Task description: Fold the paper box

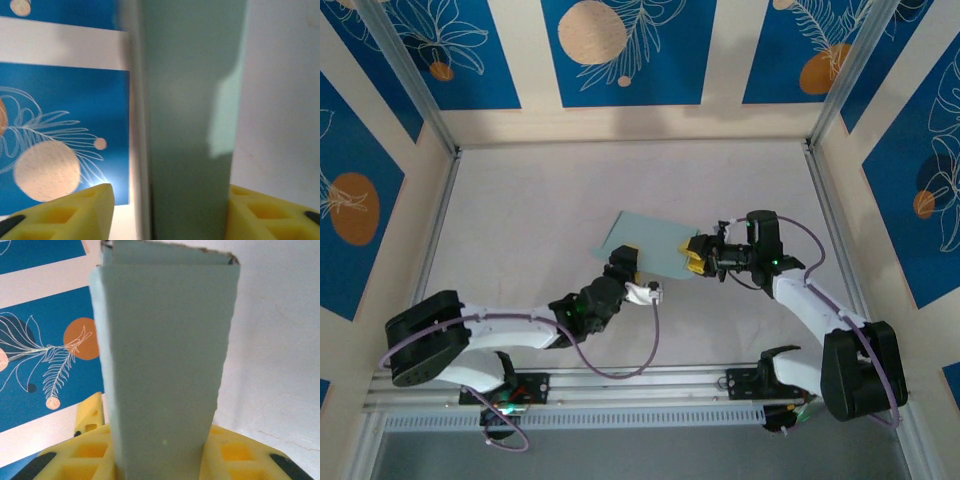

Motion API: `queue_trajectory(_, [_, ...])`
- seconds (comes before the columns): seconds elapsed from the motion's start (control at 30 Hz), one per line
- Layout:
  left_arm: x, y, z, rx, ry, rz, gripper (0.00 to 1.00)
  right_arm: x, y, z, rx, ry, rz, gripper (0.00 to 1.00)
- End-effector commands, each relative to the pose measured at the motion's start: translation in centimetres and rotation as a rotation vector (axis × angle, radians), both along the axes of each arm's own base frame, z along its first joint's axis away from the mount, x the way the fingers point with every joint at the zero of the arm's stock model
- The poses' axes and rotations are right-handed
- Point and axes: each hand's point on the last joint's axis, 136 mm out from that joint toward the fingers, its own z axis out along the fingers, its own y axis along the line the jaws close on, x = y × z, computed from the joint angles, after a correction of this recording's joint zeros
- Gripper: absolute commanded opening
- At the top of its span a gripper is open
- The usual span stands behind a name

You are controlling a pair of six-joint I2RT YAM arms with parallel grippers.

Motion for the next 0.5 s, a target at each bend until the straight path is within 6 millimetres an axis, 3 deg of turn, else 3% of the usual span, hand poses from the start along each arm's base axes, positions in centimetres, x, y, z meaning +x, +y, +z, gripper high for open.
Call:
queue_trajectory(0.0, [0.5, 0.3, 2.9, -0.069, -0.090, 0.041, 0.46, -1.3, 0.3, 0.3, 0.046, 0.031, 0.038, 0.25])
queue_trajectory(0.1, [0.3, 0.3, 3.2, -0.061, -0.089, 0.037, 0.37, -1.4, 0.2, 0.5, 0.051, 0.038, 0.031, 0.29])
queue_trajectory(0.23, [0.0, 0.9, 4.2, -0.066, -0.074, 0.045, 0.32, -1.6, -0.2, 0.9, 0.024, 0.037, 0.024, 0.59])
queue_trajectory(0.3, [-0.2, 1.3, 4.5, -0.065, -0.032, 0.049, 0.31, -1.8, -0.5, 1.2, 0.005, 0.028, 0.017, 0.68])
queue_trajectory(0.47, [-1.7, 2.5, 4.7, -0.050, 0.167, 0.032, 0.30, -2.6, -2.3, 1.7, -0.090, 0.016, -0.040, 0.78])
